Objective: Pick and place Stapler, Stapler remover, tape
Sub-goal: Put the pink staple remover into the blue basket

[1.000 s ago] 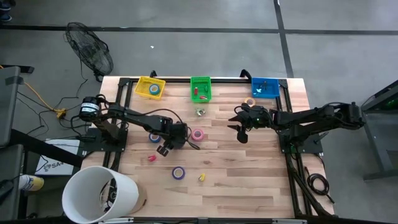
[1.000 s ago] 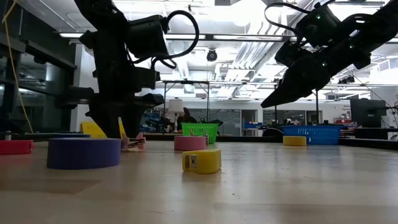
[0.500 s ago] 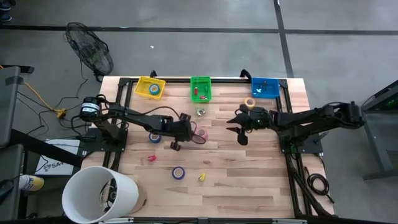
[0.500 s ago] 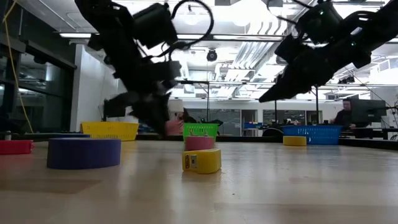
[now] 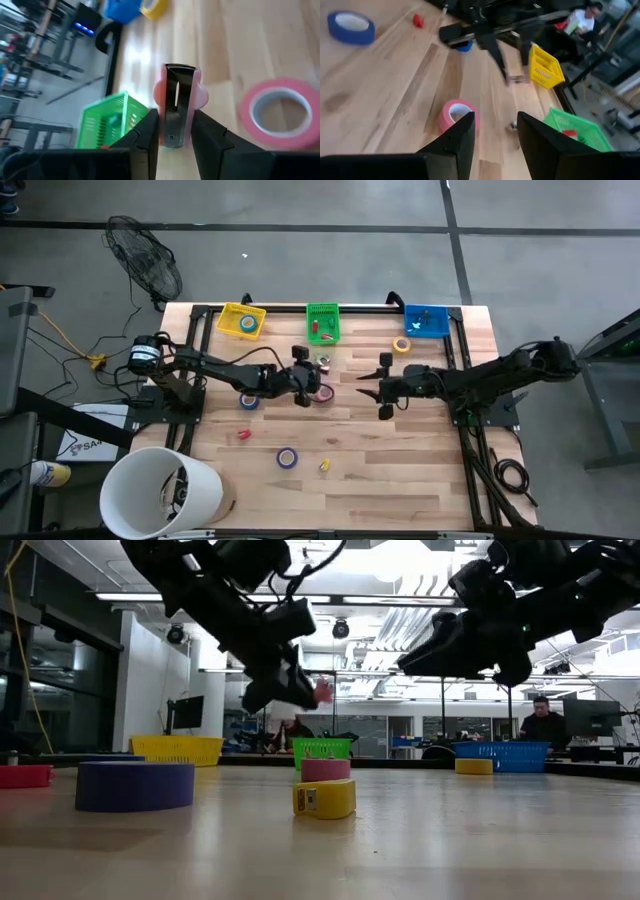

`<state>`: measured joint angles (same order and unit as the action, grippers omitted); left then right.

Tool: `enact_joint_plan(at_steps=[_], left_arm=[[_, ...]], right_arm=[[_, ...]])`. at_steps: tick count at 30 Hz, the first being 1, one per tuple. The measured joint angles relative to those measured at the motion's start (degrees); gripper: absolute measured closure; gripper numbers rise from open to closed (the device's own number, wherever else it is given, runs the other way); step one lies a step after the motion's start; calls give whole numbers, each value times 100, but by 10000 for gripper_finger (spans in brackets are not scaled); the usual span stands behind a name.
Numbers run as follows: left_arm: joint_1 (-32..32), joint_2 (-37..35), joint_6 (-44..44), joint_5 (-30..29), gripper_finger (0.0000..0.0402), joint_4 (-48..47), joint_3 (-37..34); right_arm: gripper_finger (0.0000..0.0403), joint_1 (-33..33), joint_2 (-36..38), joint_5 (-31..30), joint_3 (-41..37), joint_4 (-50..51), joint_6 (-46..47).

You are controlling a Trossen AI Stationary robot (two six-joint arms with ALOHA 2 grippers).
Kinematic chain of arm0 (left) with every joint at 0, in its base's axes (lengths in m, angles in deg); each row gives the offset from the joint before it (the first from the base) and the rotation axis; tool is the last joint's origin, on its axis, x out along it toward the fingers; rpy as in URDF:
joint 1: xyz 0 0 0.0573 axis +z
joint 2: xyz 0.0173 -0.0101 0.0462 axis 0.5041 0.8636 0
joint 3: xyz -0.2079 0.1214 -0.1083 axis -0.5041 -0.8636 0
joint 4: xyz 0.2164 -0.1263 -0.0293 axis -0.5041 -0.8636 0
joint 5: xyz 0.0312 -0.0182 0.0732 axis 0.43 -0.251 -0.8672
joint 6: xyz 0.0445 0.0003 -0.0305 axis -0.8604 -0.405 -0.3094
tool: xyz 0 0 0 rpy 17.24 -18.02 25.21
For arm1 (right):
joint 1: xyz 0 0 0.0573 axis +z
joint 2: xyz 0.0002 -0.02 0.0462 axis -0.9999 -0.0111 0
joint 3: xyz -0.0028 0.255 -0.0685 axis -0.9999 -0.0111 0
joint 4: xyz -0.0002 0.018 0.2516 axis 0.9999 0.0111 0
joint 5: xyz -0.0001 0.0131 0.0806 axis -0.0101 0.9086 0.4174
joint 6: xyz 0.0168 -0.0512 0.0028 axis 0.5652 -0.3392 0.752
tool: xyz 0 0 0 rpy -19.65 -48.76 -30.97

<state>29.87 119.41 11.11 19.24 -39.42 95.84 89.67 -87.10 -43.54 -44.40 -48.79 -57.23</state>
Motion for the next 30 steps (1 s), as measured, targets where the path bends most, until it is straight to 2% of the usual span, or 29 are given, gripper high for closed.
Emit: enact_joint_plan(at_steps=[6, 13, 19, 22, 26, 30], left_arm=[[2, -2, -329, -28, 319, 462, 2], [0, -2, -391, -210, 319, 481, 2], [0, -7, -353, -304, 319, 309, 4], [0, -7, -292, -327, 319, 202, 7], [0, -9, -241, -338, 319, 204, 7], [0, -10, -241, -336, 319, 207, 7]], right_arm=[[265, 65, -742, -688, 378, -399, -292], [265, 63, -1596, -1056, 1207, -343, -888], [249, 63, -2058, -2020, 1762, -156, -1240], [227, 60, -2128, -1966, 1860, -113, -1329], [197, 63, -2142, -1561, 1933, -35, -1305], [181, 45, -2142, -1404, 1982, 36, -1301]])
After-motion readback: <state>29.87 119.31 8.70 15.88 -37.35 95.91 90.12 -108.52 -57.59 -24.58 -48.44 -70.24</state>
